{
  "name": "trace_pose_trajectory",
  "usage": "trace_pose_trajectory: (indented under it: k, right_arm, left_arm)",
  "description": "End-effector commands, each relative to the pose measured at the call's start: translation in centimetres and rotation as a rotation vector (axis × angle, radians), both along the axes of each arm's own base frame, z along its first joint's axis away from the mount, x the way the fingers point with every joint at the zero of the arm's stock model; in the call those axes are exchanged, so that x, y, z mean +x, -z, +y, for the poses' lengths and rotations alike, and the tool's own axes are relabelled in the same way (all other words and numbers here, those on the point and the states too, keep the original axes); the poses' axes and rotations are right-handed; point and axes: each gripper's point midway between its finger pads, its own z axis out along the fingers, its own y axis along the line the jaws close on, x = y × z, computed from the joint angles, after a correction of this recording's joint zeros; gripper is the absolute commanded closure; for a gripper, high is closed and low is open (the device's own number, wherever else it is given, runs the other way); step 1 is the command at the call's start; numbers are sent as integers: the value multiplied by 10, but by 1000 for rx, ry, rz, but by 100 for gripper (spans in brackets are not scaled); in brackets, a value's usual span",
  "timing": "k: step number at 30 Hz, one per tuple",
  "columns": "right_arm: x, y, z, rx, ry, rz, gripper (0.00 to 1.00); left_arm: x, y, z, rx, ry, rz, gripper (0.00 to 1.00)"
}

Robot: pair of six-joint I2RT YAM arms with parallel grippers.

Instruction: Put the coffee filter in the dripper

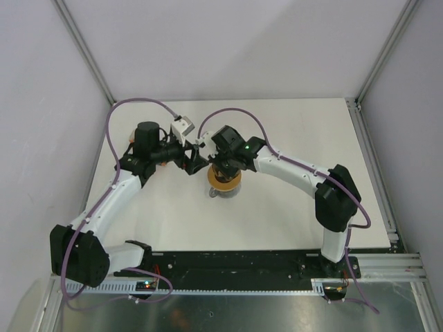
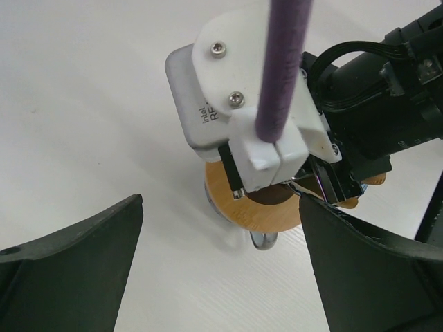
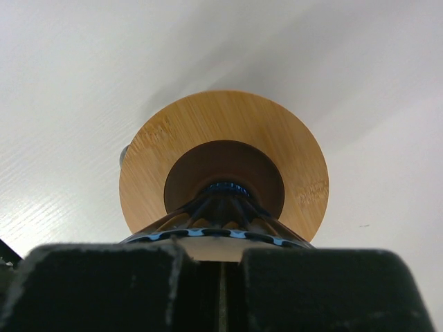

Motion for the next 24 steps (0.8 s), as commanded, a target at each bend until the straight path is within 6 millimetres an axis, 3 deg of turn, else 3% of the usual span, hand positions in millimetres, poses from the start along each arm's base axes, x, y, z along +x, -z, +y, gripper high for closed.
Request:
trace_pose_trajectory:
  k: [1,6,16,24]
  right_arm:
    - [-19,53,-15,-135,-5,124,100]
    - [-17,49,-12,-137,-6,118,100]
    - [0,-32,11,-44,-31,-29,94]
    - [7,-65,16,-1,-41,-84,87]
  left_arm:
    - [-23,-7,-13,-108,71,88,0]
    - [-23,-9,-11,-120,68,94,0]
    - [-20,-11,-8,-115,61,80,1]
    - [-21,-2,-8,-108,67,95,2]
